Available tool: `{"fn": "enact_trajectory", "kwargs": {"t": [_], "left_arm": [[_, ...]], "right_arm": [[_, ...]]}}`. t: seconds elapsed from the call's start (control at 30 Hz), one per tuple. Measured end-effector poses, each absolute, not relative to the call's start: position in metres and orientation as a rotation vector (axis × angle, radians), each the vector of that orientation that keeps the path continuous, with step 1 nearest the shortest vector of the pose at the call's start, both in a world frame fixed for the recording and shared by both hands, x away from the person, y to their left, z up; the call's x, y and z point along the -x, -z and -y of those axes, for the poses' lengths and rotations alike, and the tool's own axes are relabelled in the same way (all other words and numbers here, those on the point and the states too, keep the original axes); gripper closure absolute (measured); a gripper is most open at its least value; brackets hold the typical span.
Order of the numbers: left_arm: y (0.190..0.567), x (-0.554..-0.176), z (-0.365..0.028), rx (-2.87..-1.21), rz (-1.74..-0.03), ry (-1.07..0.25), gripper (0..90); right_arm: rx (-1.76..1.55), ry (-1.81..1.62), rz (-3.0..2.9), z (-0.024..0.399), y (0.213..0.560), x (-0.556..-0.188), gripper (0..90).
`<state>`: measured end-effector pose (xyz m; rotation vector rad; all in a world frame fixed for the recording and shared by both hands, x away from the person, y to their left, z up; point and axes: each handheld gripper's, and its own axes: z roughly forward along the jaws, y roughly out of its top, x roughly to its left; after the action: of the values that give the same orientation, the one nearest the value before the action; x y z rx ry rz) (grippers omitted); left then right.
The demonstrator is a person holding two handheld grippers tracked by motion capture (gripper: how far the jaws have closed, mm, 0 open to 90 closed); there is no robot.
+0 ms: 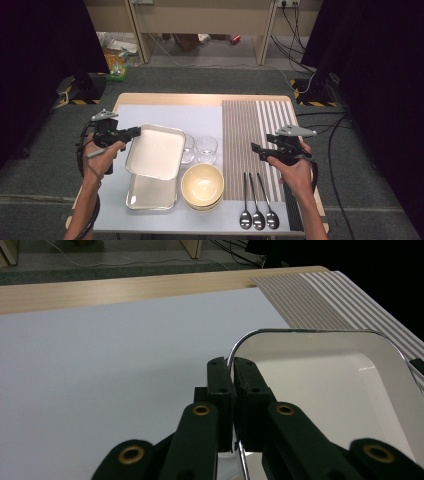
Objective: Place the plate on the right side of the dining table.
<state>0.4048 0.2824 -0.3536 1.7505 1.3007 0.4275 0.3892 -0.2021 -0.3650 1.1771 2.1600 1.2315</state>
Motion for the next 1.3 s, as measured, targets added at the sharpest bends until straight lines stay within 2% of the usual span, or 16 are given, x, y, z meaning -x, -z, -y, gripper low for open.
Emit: {"fn": "enact_trajectory", "kwargs": {"t": [0.33,0.53,1.3], "left_arm": [[0.347,-0.421,-0.261,-1.744,-1.293,-0.396,86.5],[0.346,-0.429,-0.251,-1.727,-1.295,-0.403,86.5],[0.333,-0.451,-0.203,-1.730,-1.253,-0.363,86.6]], "right_arm": [[-1.135,-1.308,-2.208,0.168,0.354,-0.399,36.8],[-1.136,-1.315,-2.238,0.151,0.355,-0.406,36.1],[-1.114,-1.405,-2.243,0.125,0.345,-0.411,39.0]]}}
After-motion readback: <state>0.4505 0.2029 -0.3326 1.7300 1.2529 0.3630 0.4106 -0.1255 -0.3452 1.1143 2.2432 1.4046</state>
